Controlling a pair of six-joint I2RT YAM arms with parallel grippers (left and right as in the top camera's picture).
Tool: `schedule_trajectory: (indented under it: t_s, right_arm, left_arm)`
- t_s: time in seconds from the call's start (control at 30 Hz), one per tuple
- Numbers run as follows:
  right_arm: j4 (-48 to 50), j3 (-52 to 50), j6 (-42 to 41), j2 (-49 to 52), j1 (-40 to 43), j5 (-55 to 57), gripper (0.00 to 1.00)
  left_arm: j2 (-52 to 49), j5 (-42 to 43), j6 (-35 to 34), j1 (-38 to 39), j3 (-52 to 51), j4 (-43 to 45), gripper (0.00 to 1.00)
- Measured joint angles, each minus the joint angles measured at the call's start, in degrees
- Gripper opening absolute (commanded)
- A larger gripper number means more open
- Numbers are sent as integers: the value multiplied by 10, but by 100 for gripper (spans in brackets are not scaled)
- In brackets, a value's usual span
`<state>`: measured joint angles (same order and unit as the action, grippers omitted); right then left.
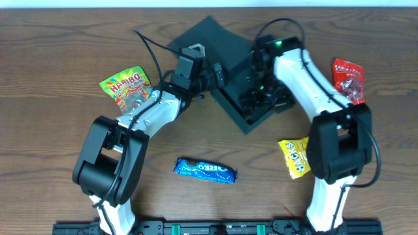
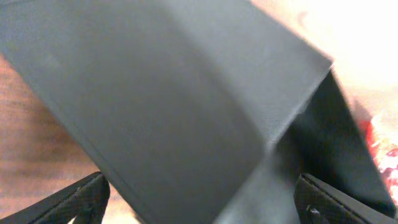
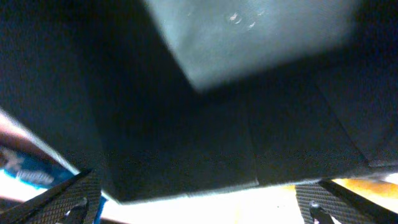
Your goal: Pack container
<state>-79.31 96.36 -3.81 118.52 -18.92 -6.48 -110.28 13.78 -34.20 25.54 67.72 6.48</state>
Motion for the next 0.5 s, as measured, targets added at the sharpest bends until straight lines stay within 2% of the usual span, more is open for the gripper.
schedule_trajectory:
  t_s: [0.23, 0.5]
  right_arm:
    - [8, -2, -8, 0, -75, -12, 99]
    - [30, -5, -42, -1, -97, -38, 99]
  left_arm:
    - [0, -2, 15, -3, 9, -3, 95]
    - [0, -7, 27, -18, 9, -3, 95]
